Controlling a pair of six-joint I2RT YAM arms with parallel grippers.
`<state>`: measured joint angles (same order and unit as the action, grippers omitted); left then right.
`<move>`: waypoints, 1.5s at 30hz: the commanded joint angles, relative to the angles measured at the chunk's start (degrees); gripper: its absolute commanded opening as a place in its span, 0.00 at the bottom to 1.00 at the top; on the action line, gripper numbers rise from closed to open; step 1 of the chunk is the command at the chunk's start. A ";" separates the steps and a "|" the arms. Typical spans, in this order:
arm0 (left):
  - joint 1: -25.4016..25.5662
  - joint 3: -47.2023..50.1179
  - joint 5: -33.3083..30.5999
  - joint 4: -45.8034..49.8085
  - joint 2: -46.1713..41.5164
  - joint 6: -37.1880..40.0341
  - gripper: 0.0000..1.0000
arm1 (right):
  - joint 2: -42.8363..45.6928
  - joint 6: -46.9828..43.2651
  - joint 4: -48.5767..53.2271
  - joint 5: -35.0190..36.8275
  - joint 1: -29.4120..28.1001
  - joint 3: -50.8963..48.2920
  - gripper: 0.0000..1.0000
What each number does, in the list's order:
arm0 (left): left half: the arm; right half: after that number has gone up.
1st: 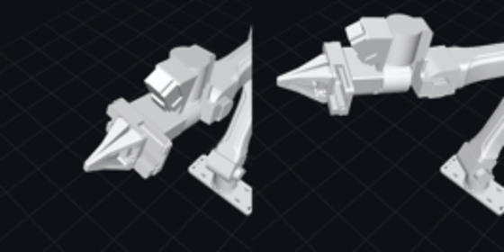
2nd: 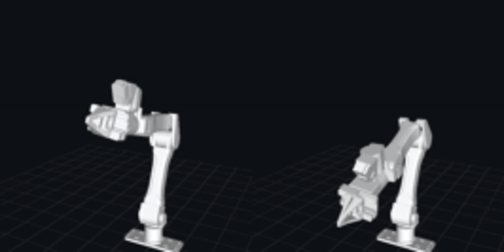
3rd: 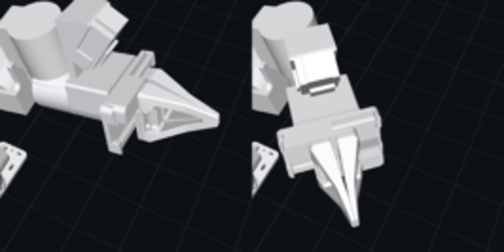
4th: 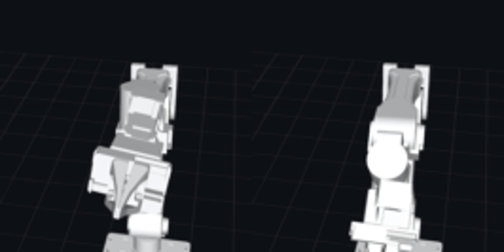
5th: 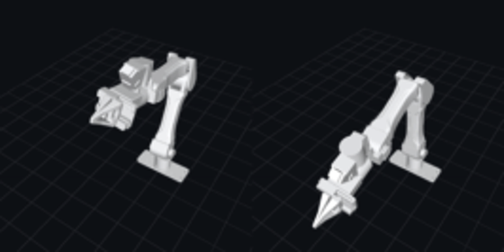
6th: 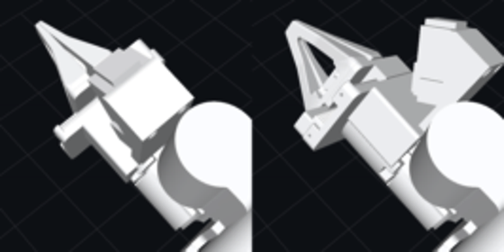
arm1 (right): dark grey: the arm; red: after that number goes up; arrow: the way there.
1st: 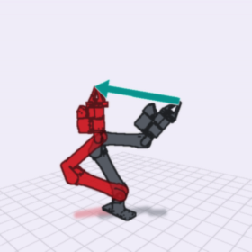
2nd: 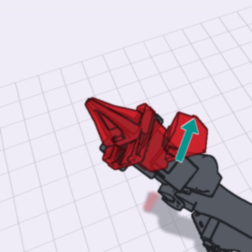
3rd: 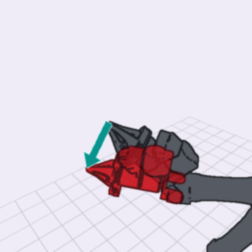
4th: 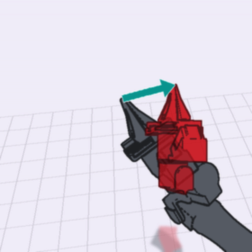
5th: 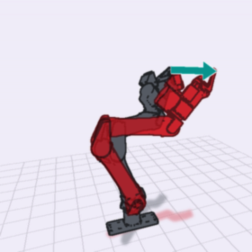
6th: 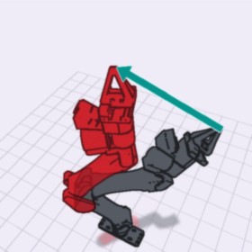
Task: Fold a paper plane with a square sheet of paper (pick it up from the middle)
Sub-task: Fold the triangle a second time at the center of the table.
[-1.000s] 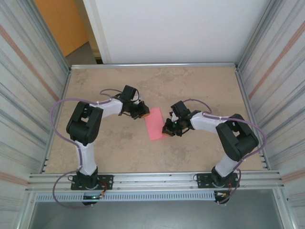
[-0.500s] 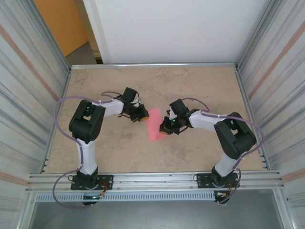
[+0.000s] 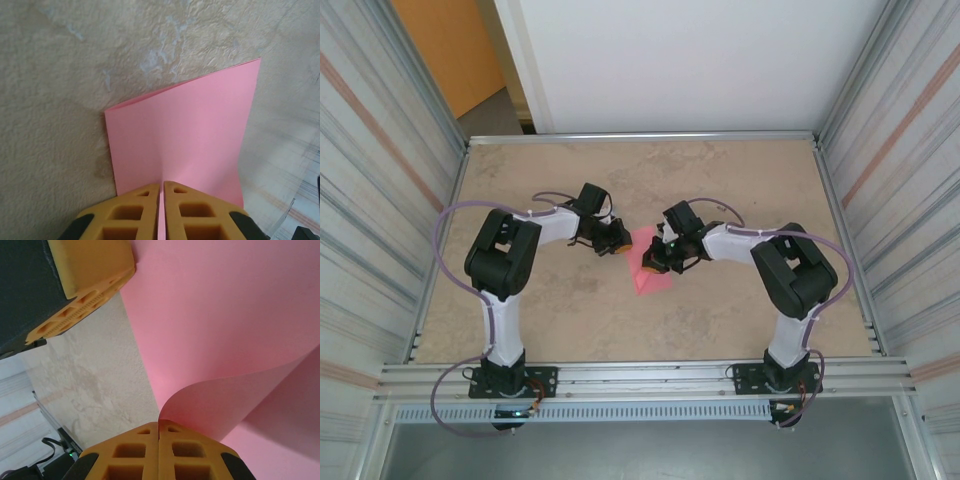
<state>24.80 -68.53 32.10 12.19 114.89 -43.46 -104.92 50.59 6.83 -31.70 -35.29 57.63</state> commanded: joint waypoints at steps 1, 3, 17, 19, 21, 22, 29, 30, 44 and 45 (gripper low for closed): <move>-0.28 -0.30 -0.13 2.74 1.83 1.19 0.13 | -1.27 0.92 -0.75 -0.01 -0.40 1.30 0.01; -0.32 -0.20 -0.10 2.71 1.82 1.20 0.13 | -1.77 0.78 -1.20 -0.62 -0.56 1.71 0.01; -0.28 0.15 -0.19 2.65 1.78 0.92 0.13 | -3.70 1.03 -1.48 0.22 -0.64 3.02 0.02; -0.27 0.15 -0.03 2.59 1.74 0.93 0.13 | -3.81 0.94 -1.30 0.24 -0.70 3.02 0.02; -0.27 0.24 -0.10 2.65 1.75 0.99 0.13 | -3.91 0.85 -1.29 0.11 -0.70 3.02 0.02; -0.30 0.24 -0.10 2.59 1.73 0.94 0.13 | -4.03 0.79 -1.28 0.01 -0.68 3.08 0.02; -0.27 0.31 -0.02 2.57 1.65 0.97 0.13 | -4.66 0.15 -0.99 -0.96 -0.98 3.67 0.03; -0.28 0.32 -0.01 2.54 1.65 0.95 0.13 | -4.82 0.19 -0.94 -0.95 -0.98 3.78 0.03; -0.28 0.25 -0.01 2.51 1.56 0.80 0.13 | -4.33 -0.14 0.42 0.96 -0.92 3.54 0.03; -0.28 0.25 0.02 2.48 1.56 0.82 0.13 | -4.46 -0.29 0.46 0.90 -0.92 3.40 0.03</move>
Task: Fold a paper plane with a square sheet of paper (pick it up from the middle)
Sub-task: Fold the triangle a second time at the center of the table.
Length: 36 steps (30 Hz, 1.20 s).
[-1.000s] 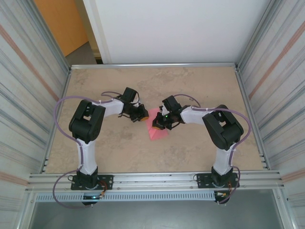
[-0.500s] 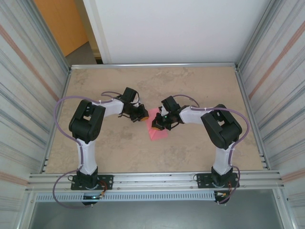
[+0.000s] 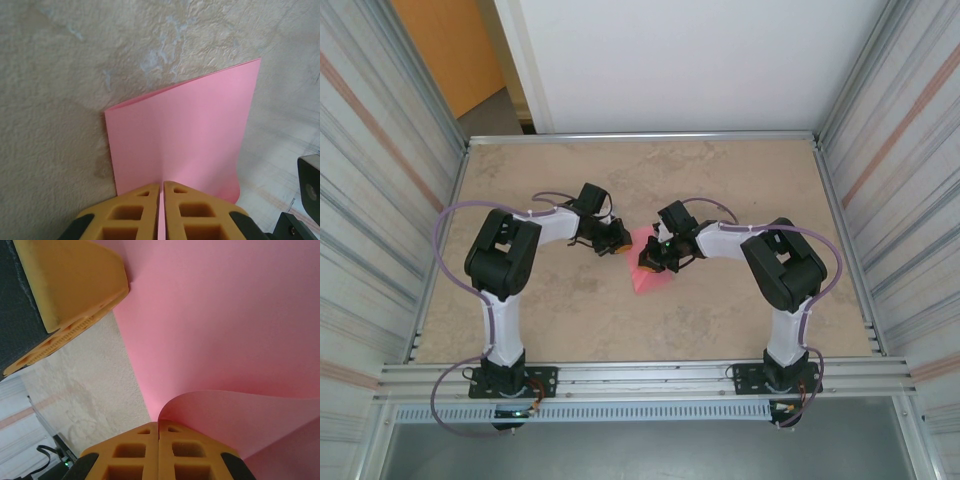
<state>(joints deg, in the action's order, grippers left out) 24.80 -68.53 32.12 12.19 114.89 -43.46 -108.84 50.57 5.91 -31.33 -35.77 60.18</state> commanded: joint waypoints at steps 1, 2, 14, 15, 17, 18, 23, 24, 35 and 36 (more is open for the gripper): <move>-0.21 0.28 0.05 2.41 1.56 0.80 0.13 | -0.62 -0.33 1.47 0.35 -0.37 0.90 0.03; -0.34 0.24 0.09 2.47 1.56 0.80 0.13 | -0.69 -0.37 1.47 0.36 -0.41 0.90 0.03; -0.28 0.24 0.15 2.34 1.56 0.75 0.13 | -1.26 -0.46 1.29 -0.13 -0.53 1.25 0.03; -0.28 0.34 0.14 2.34 1.56 0.75 0.13 | -1.32 -0.45 1.29 -0.18 -0.50 1.25 0.03; -0.26 0.36 0.14 2.36 1.55 0.75 0.13 | -1.45 -0.46 1.38 0.04 -0.53 1.28 0.03; -0.23 0.41 0.14 2.37 1.56 0.75 0.13 | -1.41 -0.47 1.38 0.08 -0.45 1.22 0.03; -0.28 0.40 0.22 2.25 1.56 0.70 0.13 | -1.56 -0.54 1.45 0.23 -0.57 1.26 0.04; -0.28 0.42 0.18 2.23 1.56 0.66 0.13 | -1.72 -0.50 1.48 0.28 -0.61 1.42 0.04; -0.25 0.59 0.14 2.15 1.56 0.58 0.13 | -2.31 -0.45 1.65 0.34 -0.63 1.52 0.04; -0.27 0.66 0.10 2.07 1.56 0.53 0.13 | -2.39 -0.47 1.62 0.39 -0.63 1.52 0.04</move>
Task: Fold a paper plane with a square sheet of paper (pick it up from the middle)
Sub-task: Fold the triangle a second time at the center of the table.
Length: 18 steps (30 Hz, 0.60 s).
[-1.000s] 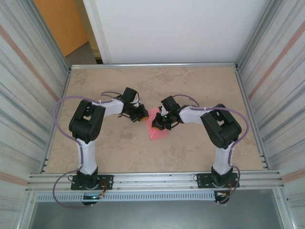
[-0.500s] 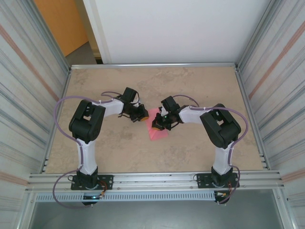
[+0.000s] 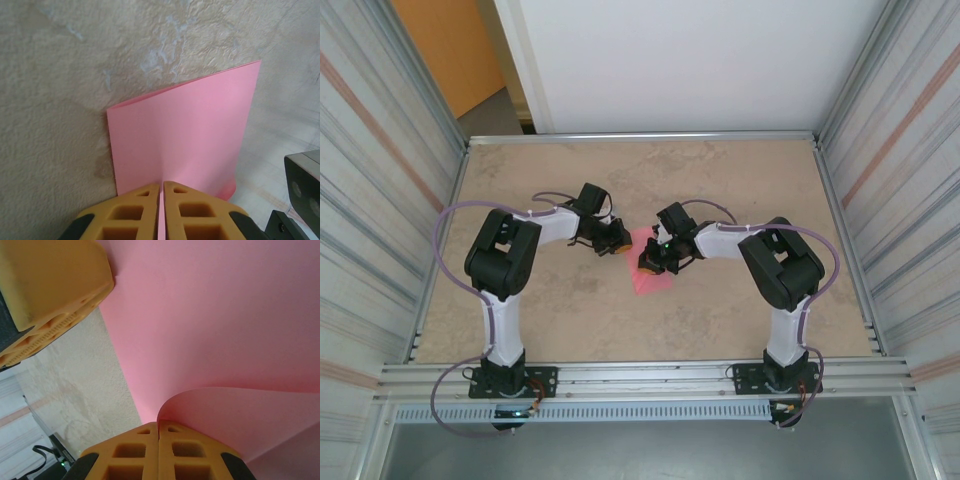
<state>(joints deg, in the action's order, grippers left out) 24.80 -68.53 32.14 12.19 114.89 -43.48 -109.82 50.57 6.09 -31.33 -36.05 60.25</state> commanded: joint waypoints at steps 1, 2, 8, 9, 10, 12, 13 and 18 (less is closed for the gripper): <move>-0.28 0.66 0.20 2.07 1.55 0.65 0.13 | -1.44 -0.47 1.47 0.36 -0.42 1.45 0.04; -0.25 0.60 0.21 2.12 1.54 0.60 0.13 | -1.46 -0.37 1.49 0.35 -0.36 1.45 0.04; -0.20 0.94 0.05 2.10 1.47 0.59 0.13 | -1.71 -0.27 0.99 0.03 -0.41 1.51 0.04; -0.22 0.94 0.07 2.05 1.43 0.60 0.13 | -1.71 -0.21 0.91 -0.02 -0.41 1.46 0.04; -0.22 0.97 0.05 2.05 1.46 0.60 0.13 | -1.67 -0.11 0.79 -0.03 -0.42 1.45 0.04; -0.24 0.95 0.03 2.03 1.48 0.50 0.13 | -1.71 -0.03 0.74 0.13 -0.35 1.51 0.04; -0.19 1.06 0.03 2.01 1.48 0.46 0.13 | -1.68 0.17 0.83 0.24 -0.36 1.56 0.04; -0.19 0.94 0.03 2.05 1.52 0.42 0.13 | -2.06 0.48 1.25 0.48 -0.42 2.02 0.04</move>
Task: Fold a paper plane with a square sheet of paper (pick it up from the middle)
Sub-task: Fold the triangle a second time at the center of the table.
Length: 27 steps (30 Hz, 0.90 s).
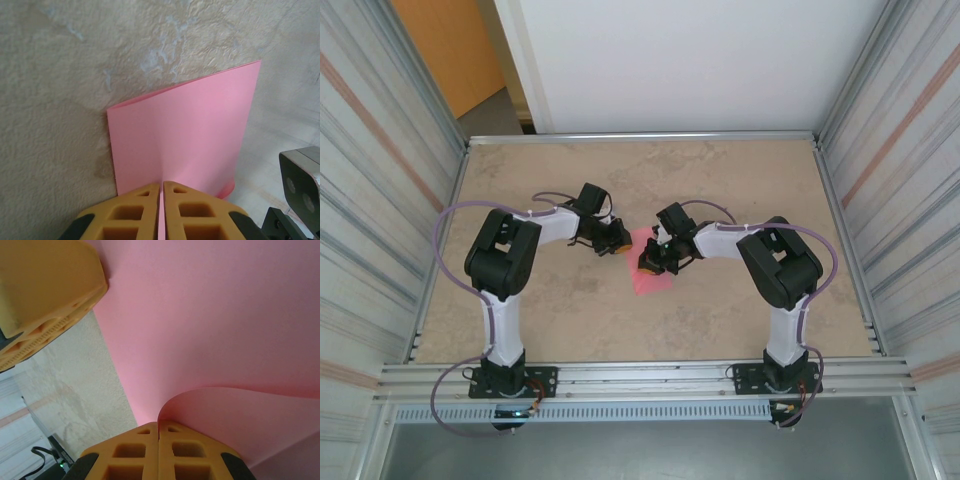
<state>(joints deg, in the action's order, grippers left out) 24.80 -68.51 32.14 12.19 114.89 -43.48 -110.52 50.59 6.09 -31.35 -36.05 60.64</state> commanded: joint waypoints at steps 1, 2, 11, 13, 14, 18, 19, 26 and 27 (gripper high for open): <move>-0.19 0.88 0.01 1.97 1.48 0.36 0.13 | -1.37 0.48 1.34 0.53 -0.42 1.65 0.04; -0.19 0.84 -0.01 2.00 1.54 0.33 0.13 | -1.40 0.63 1.45 0.66 -0.40 1.67 0.04; -0.10 0.45 -0.05 2.14 1.30 0.36 0.13 | -1.88 0.75 3.29 1.77 -0.37 1.76 0.04; -0.11 0.24 0.03 2.26 1.30 0.33 0.13 | -1.90 0.59 3.53 1.83 -0.35 1.76 0.05; -0.11 0.13 0.07 2.31 1.30 0.48 0.13 | -1.97 0.56 3.67 1.85 -0.40 1.76 0.05; -0.18 -0.30 0.20 2.63 0.88 0.45 0.13 | -2.24 0.58 4.06 2.18 -0.46 1.65 0.07; -0.18 -0.50 0.22 2.78 0.65 0.52 0.13 | -2.26 0.65 4.24 2.17 -0.37 1.69 0.08; -0.61 -2.55 0.24 3.81 -3.40 -0.05 0.14 | -2.94 1.07 5.29 2.66 -0.42 1.83 0.22; -0.91 -2.51 -0.15 4.01 -4.18 -0.18 0.15 | -2.95 1.09 5.34 2.71 -0.36 1.79 0.24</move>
<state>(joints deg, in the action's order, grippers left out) 24.69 -69.36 32.01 13.74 114.48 -43.53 -111.35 50.94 7.42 -31.20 -36.05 62.28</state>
